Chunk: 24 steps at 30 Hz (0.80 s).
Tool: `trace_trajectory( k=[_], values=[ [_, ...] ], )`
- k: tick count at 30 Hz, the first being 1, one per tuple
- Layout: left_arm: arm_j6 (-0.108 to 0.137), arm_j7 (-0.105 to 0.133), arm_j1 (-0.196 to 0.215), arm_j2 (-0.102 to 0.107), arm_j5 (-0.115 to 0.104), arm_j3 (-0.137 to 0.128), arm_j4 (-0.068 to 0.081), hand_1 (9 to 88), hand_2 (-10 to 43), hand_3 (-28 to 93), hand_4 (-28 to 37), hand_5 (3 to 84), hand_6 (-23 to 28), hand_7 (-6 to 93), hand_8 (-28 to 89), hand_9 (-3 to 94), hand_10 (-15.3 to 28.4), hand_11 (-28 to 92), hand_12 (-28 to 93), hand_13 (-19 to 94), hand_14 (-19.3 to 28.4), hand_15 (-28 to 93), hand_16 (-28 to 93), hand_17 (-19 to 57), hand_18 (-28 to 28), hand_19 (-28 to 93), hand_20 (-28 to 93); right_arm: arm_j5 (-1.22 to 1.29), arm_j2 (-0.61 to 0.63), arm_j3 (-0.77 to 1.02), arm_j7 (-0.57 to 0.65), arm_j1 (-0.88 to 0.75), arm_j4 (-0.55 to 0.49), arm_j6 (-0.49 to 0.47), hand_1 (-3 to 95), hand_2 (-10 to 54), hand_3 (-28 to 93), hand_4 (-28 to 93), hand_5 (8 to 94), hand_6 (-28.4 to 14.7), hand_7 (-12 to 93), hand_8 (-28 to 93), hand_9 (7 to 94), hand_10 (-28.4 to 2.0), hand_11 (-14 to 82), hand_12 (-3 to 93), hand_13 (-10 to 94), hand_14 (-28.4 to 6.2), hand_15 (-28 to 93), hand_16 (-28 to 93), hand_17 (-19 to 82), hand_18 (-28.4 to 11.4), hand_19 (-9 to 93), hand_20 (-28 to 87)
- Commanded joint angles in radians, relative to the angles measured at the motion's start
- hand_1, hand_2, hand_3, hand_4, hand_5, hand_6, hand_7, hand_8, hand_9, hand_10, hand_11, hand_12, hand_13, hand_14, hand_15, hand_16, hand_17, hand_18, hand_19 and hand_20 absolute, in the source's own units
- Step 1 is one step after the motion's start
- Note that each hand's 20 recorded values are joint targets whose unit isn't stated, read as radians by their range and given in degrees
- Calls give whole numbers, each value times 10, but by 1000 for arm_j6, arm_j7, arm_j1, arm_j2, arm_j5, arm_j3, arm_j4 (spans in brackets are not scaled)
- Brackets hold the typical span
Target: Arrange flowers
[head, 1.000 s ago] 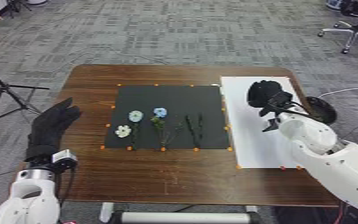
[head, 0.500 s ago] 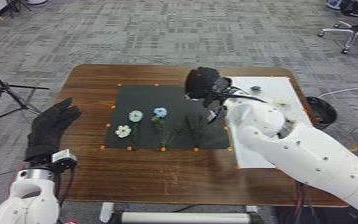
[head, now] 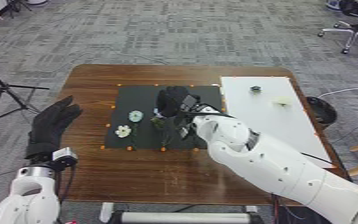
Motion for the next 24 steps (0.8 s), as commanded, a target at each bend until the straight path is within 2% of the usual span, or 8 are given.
trace_trajectory(
  k=[1, 10, 24],
  values=[
    [-17, -9, -6, -1, 5, 6, 5, 254, 21, 695, -283, 453, 28, 129, -69, 467, 143, 212, 130, 368, 186, 236, 4, 51, 142, 121, 193, -48, -16, 20, -5, -8, 40, -7, 620, -95, 583, -178, 780, 30, 196, 49, 854, -96, 36, 310, 772, -71, 570, 356, 346, -211, 686, 586],
    [-19, -8, -9, -5, 4, 8, 6, 253, 20, 696, -283, 452, 34, 125, -67, 468, 144, 212, 130, 368, 186, 235, 4, 51, 142, 120, 193, -54, -32, 44, -1, -23, 53, -60, 600, -95, 581, -172, 771, 28, 189, 41, 835, -97, 39, 300, 760, -77, 569, 359, 340, -211, 684, 585],
    [-16, -4, -9, -7, 4, 9, 6, 254, 18, 697, -282, 451, 36, 124, -66, 467, 143, 212, 130, 366, 186, 235, 4, 51, 142, 121, 193, -51, -22, 48, 4, 1, 48, -72, 568, -95, 573, -161, 725, 17, 181, 45, 752, -110, 99, 234, 731, -85, 577, 354, 321, -211, 677, 579]
  ],
)
